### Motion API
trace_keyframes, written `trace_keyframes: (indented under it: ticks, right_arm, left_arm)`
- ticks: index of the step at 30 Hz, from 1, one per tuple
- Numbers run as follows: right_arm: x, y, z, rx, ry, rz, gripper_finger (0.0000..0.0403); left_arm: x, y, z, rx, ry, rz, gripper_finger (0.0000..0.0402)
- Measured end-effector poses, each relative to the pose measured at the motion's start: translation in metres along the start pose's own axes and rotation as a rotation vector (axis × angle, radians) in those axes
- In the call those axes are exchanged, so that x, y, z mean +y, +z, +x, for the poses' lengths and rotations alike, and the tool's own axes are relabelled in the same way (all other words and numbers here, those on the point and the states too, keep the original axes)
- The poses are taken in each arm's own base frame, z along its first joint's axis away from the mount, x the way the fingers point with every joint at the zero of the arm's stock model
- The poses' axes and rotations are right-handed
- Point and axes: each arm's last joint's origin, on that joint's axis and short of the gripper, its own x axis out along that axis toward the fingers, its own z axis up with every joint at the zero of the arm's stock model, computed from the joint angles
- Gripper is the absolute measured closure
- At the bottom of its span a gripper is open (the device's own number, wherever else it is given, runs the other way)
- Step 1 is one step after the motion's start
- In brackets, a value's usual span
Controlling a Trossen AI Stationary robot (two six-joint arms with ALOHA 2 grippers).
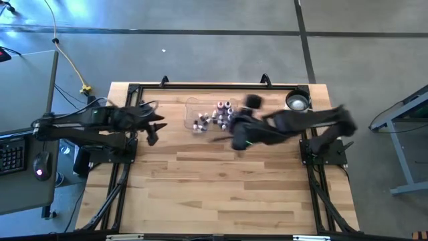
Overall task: Pick & Place food coloring
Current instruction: Return to Home Position
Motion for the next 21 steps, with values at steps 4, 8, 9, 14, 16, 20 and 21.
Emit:
trace_keyframes:
  ticks: [4,8,9,14,16,20,21]
  right_arm:
    - [0.005,-0.057,-0.031,-0.061,-0.02,0.09,0.03]
    - [0.023,-0.122,-0.03,-0.169,0.033,0.159,0.03]
    - [0.027,-0.137,-0.027,-0.206,0.049,0.177,0.03]
    - [0.038,-0.199,-0.007,-0.413,0.121,0.196,0.03]
    - [0.038,-0.218,-0.002,-0.513,0.157,0.212,0.03]
    - [0.038,-0.253,0.006,-0.69,0.195,0.272,0.03]
    - [0.038,-0.262,0.008,-0.722,0.193,0.282,0.03]
  left_arm:
    - [0.01,-0.016,-0.021,-0.16,-0.043,-0.004,0.0263]
    - [0.019,-0.034,-0.032,-0.293,-0.076,-0.006,0.0263]
    - [0.02,-0.039,-0.032,-0.311,-0.103,-0.009,0.0263]
    - [0.019,-0.069,-0.017,-0.354,-0.235,-0.018,0.0263]
    - [0.017,-0.078,-0.007,-0.376,-0.257,0.0,0.0263]
    - [0.012,-0.093,0.012,-0.413,-0.28,0.077,0.0263]
    - [0.011,-0.095,0.016,-0.418,-0.279,0.088,0.0263]
